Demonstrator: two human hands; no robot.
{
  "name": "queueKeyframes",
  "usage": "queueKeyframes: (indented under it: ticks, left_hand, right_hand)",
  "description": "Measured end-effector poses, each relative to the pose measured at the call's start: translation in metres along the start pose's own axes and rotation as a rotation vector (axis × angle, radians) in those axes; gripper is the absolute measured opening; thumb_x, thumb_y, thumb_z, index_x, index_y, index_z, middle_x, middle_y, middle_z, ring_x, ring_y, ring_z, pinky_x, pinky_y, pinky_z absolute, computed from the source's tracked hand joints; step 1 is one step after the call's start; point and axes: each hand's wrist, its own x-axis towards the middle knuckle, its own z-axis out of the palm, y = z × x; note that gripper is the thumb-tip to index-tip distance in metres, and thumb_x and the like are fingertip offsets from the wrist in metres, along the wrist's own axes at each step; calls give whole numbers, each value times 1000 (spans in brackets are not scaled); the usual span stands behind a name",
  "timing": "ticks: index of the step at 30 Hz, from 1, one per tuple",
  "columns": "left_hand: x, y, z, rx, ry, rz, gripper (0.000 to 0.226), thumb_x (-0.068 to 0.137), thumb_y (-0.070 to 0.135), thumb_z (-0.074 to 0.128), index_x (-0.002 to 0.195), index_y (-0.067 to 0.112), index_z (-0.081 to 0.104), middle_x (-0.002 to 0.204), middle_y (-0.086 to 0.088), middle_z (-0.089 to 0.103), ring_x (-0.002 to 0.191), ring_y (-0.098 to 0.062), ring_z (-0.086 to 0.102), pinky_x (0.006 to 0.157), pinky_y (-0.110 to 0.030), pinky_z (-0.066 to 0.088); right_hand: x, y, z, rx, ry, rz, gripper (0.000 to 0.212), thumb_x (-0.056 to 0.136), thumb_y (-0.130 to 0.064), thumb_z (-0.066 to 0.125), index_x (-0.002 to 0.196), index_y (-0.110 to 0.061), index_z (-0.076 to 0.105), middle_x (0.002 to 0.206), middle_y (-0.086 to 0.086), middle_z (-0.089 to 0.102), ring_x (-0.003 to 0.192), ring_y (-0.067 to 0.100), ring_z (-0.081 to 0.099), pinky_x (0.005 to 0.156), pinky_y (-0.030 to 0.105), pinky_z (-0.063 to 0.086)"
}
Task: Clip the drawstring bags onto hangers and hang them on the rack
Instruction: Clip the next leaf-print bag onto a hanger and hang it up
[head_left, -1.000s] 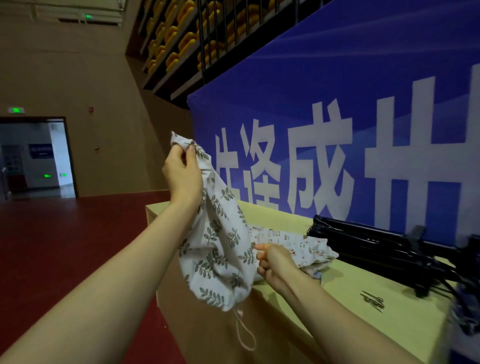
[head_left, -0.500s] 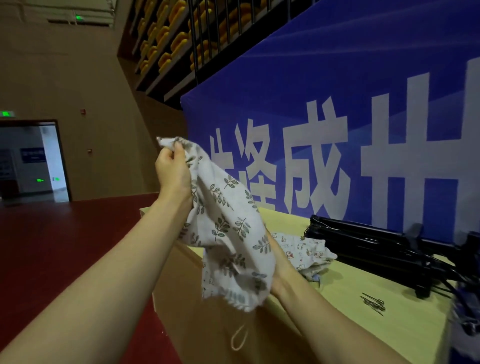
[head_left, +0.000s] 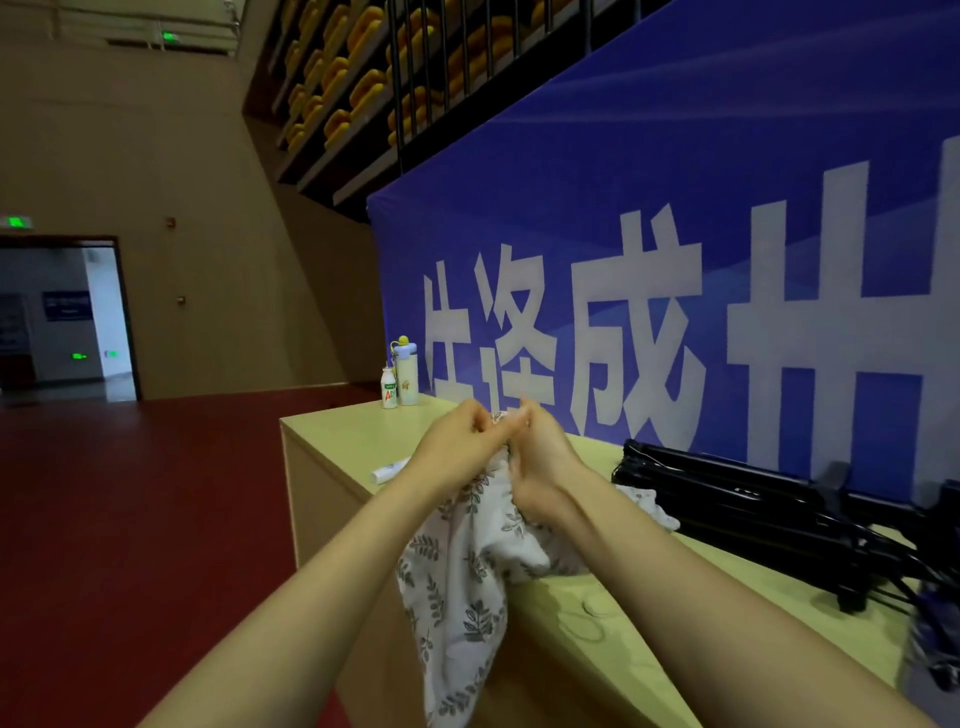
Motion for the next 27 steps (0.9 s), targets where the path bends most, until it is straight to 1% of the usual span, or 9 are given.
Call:
queueKeyframes:
  ticks: [5,7,9,12,15,18,21,23,27]
  left_hand:
    - [2,-10,5,157,6,24,43,86,53,54,66,18,40,62,4,44,60,-13,39,57,-26,31]
    - [2,-12,11,256,63,99,40,92,39,52,60,19,39,60,3,44,60,-15,40,55,-27,30]
    - [4,-14,12,285,111,144,40,95,26,50,56,21,38,57,3,43,57,-15,40,52,-25,28]
    - [9,-21,7,31,142,9,43,96,17,47,54,19,39,54,2,39,53,-12,35,51,-26,27]
    - [12,-24,3,-425,107,-287,37,99,17,42,63,12,50,59,-6,48,55,-17,43,56,-27,36]
    - [15,-29,8,-445,25,-361,33,98,20,42,68,11,54,65,-13,53,60,-22,49,63,-30,43]
    - [18,-31,15,-213,102,-248,32,92,33,45,74,10,57,76,-15,58,72,-25,55,79,-46,52]
    - [15,-25,16,-81,181,-159,33,92,33,47,77,7,59,75,-16,59,73,-26,54,76,-45,51]
    - [16,-18,20,-34,250,-110,38,94,33,47,86,0,65,84,-18,67,82,-32,61,79,-43,50]
  right_hand:
    - [-14,2,-13,22,-145,91,84,90,-69,14,104,0,60,92,15,70,81,21,70,68,31,58]
    - [-13,6,-14,-15,-132,99,91,87,-73,9,117,-1,56,104,13,64,83,18,59,82,34,53]
    - [-10,8,-17,-8,-140,119,95,84,-76,9,122,-2,56,95,9,59,67,15,42,66,24,44]
    - [-15,1,-25,26,-164,206,92,85,-75,11,118,-3,57,70,4,45,56,12,26,55,23,19]
    - [-20,-9,-31,-25,-82,245,90,89,-70,11,128,2,49,67,4,36,56,12,23,56,25,19]
    - [-19,-10,-27,-95,1,253,84,94,-62,12,137,5,38,73,8,41,58,13,32,55,25,27]
    - [-21,-8,-20,-167,18,249,82,94,-63,11,142,0,32,103,14,57,97,14,59,82,31,49]
    - [-24,-10,-16,-190,-32,257,88,90,-68,6,148,-4,20,139,18,46,135,25,40,109,37,32]
    - [-32,-14,-14,-336,-121,221,89,90,-68,0,147,-5,25,156,16,23,145,28,20,116,40,17]
